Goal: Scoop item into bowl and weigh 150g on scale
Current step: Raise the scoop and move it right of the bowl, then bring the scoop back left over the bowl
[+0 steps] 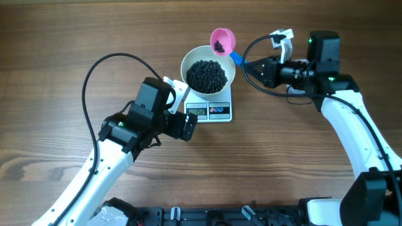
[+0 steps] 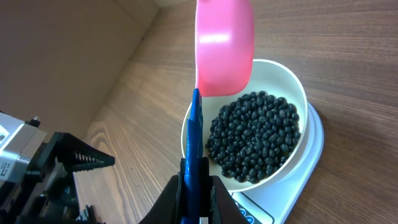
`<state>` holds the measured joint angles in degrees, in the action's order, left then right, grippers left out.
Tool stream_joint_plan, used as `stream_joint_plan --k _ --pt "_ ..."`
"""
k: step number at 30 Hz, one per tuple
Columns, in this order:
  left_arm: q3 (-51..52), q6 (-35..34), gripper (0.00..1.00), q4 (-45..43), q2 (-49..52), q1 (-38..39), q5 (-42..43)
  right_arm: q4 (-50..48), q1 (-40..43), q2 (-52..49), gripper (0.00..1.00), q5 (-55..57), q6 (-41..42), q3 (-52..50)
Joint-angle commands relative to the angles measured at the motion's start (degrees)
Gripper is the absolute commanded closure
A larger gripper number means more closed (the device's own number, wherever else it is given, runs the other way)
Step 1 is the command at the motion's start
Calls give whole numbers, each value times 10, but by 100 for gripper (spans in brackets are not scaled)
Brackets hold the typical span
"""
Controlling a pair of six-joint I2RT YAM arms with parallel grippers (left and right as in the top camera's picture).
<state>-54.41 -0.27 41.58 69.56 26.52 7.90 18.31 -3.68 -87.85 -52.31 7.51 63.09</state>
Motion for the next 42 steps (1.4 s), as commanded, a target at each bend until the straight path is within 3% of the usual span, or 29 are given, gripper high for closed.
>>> stream_joint_plan --k 1,9,24,42 --pt "-10 -2 0 -2 2 3 -5 -3 0 10 96 -17 -1 15" --pt "-10 -2 0 -2 2 3 -5 -3 0 10 96 -2 -29 15" --pt "-10 -2 0 -2 2 3 -5 -1 48 24 96 4 -13 15" --pt "-10 -2 0 -2 2 3 -5 0 48 24 96 -3 -13 15"
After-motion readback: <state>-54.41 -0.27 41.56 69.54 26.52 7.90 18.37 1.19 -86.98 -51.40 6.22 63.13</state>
